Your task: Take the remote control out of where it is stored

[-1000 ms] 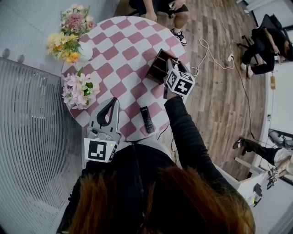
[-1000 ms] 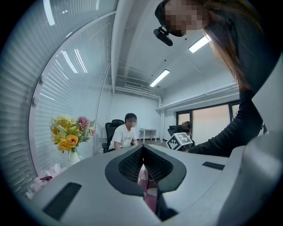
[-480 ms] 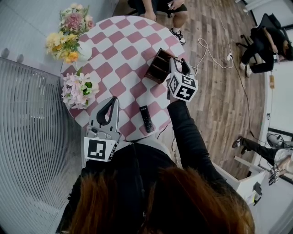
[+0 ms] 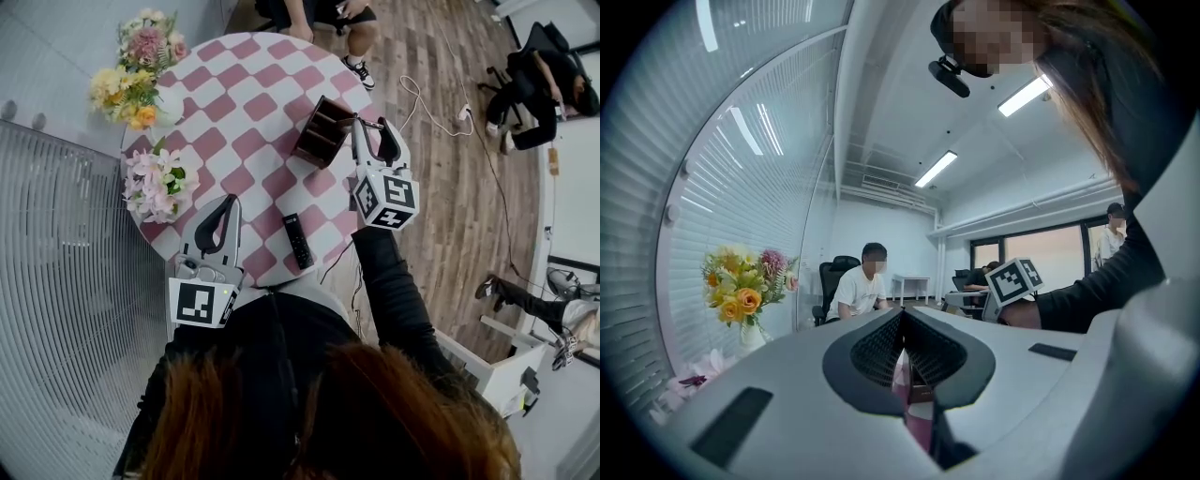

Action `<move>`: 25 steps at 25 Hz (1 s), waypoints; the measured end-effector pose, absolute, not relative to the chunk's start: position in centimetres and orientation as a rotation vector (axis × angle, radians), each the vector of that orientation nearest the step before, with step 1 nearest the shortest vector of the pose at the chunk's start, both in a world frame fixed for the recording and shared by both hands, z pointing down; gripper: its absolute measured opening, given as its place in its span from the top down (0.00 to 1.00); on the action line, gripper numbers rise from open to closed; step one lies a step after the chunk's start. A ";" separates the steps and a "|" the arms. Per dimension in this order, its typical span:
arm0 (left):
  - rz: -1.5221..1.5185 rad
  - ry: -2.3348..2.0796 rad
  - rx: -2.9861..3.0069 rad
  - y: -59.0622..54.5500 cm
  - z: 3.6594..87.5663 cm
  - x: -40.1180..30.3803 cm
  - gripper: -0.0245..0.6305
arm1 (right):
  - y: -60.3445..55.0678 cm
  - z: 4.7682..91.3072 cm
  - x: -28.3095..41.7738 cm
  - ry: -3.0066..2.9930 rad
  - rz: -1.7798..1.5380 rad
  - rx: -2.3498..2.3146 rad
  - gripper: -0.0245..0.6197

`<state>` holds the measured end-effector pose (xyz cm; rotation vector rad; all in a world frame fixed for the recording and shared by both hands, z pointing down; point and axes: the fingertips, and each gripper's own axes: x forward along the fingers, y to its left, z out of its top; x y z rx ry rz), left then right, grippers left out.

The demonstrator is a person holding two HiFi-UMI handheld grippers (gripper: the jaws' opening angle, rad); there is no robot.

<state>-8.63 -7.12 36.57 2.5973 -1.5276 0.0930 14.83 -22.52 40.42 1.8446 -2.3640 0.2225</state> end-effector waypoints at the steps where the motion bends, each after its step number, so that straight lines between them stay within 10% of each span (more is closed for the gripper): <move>1: 0.093 -1.526 2.599 -7.1 36.5 -8.6 0.95 | -22.0 39.9 14.6 -2.384 0.208 1.835 0.65; 25: 0.083 -1.497 2.635 -5.1 35.8 -8.4 0.95 | -11.3 43.0 8.0 -2.516 0.192 1.513 0.65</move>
